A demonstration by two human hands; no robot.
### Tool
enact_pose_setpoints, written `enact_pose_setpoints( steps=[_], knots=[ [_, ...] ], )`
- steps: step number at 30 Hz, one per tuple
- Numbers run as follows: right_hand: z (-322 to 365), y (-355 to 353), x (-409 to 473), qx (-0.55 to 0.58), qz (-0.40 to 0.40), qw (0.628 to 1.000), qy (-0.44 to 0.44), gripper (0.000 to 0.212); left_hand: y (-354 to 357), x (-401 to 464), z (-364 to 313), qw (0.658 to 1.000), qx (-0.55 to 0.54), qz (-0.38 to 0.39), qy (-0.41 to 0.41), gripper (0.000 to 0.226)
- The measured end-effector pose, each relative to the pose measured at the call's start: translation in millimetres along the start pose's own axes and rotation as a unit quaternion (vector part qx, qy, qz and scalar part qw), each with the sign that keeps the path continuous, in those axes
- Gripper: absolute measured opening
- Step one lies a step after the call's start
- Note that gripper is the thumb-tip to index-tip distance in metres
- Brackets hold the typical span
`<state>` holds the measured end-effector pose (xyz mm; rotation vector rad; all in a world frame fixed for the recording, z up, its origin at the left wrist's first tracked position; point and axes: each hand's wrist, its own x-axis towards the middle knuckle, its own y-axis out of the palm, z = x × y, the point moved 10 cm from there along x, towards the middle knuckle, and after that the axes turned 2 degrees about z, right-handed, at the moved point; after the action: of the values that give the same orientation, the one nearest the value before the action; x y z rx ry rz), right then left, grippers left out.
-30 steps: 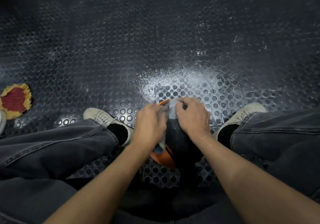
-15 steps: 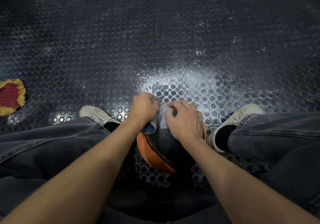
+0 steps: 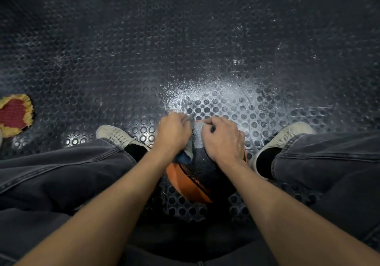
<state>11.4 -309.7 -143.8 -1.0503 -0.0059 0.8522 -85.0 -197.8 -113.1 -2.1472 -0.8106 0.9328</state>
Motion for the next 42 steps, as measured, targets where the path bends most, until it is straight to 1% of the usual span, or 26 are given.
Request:
enact_pose_setpoints(
  steps=[2,3,4,5,8,9,10,12,14,16,19,22,23,24,25,27,29,30,31,33,34,35,37,40,41,42],
  knots=[
    [-5,-3,5,0.019,0.005,1.0,0.006,0.029,-2,-37,-17,0.995,0.022,-0.022,0.098,0.023],
    [-5,-3,7,0.029,0.01,1.0,0.003,0.027,-1,-52,-21,0.99,0.026,-0.028,0.134,0.02],
    [-4,-4,9,0.036,0.018,0.999,-0.003,0.026,1,-55,-20,0.988,0.035,-0.032,0.145,0.02],
    [-2,-3,10,0.038,0.024,0.999,-0.01,0.026,-1,-46,-15,0.991,0.035,-0.037,0.122,0.022],
    [3,1,7,0.032,0.027,0.999,-0.016,0.026,-5,0,5,1.0,-0.015,-0.004,-0.015,0.025],
    [3,2,5,0.027,0.02,0.999,-0.014,0.026,-6,6,8,0.999,-0.018,0.001,-0.034,0.025],
    [3,1,5,0.022,0.011,1.0,-0.011,0.025,-5,5,7,0.999,-0.01,-0.002,-0.031,0.027],
    [-1,0,8,0.024,0.004,1.0,0.005,0.025,-6,-19,1,0.999,0.005,-0.046,0.028,0.028],
    [-5,1,16,0.036,0.012,0.999,0.016,0.024,-4,-63,-5,0.992,-0.009,-0.083,0.092,0.019],
    [-7,4,22,0.044,0.025,0.999,0.017,0.027,2,-80,-4,0.989,-0.005,-0.095,0.112,0.008],
    [-4,6,22,0.047,0.021,0.999,0.013,0.029,-4,-57,-1,0.991,0.0,-0.114,0.073,0.012],
    [-7,2,14,0.07,-0.008,0.997,0.031,0.029,-10,-13,11,0.996,-0.056,-0.069,-0.024,0.017],
    [-10,0,11,0.074,-0.023,0.996,0.043,0.028,-8,-6,14,0.995,-0.068,-0.054,-0.045,0.018],
    [-14,-2,9,0.076,-0.034,0.995,0.06,0.025,-7,-8,11,0.996,-0.062,-0.05,-0.042,0.018],
    [-19,-4,7,0.076,-0.043,0.993,0.078,0.023,-6,-17,2,0.997,-0.046,-0.062,-0.009,0.018],
    [-28,-10,10,0.087,-0.052,0.989,0.107,0.022,-1,-51,-20,0.989,-0.027,-0.099,0.111,0.013],
    [-35,-10,16,0.104,-0.043,0.987,0.118,0.024,10,-75,-25,0.978,-0.008,-0.097,0.182,0.012],
    [-35,-8,18,0.112,-0.033,0.986,0.115,0.024,10,-71,-19,0.979,-0.003,-0.097,0.179,0.013],
    [-34,-5,18,0.119,-0.024,0.986,0.111,0.023,6,-59,-11,0.984,-0.003,-0.104,0.148,0.014],
    [-29,-2,17,0.123,-0.02,0.987,0.103,0.02,-7,-27,6,0.992,-0.019,-0.116,0.051,0.017],
    [-28,-1,15,0.117,-0.019,0.988,0.104,0.02,-13,-14,12,0.993,-0.037,-0.108,0.006,0.019],
    [-28,1,12,0.107,-0.019,0.988,0.106,0.02,-14,-6,15,0.994,-0.05,-0.094,-0.017,0.02],
    [-29,3,10,0.093,-0.029,0.988,0.122,0.023,-14,-9,7,0.995,-0.041,-0.09,0.004,0.019],
    [-39,1,10,0.107,-0.035,0.981,0.161,0.027,-8,-41,-14,0.988,-0.021,-0.105,0.114,0.015],
    [-42,0,10,0.115,-0.03,0.979,0.165,0.026,-8,-42,-12,0.987,-0.019,-0.108,0.117,0.018],
    [-44,0,10,0.121,-0.024,0.979,0.164,0.024,-13,-35,-3,0.99,-0.025,-0.11,0.082,0.02]
  ],
)
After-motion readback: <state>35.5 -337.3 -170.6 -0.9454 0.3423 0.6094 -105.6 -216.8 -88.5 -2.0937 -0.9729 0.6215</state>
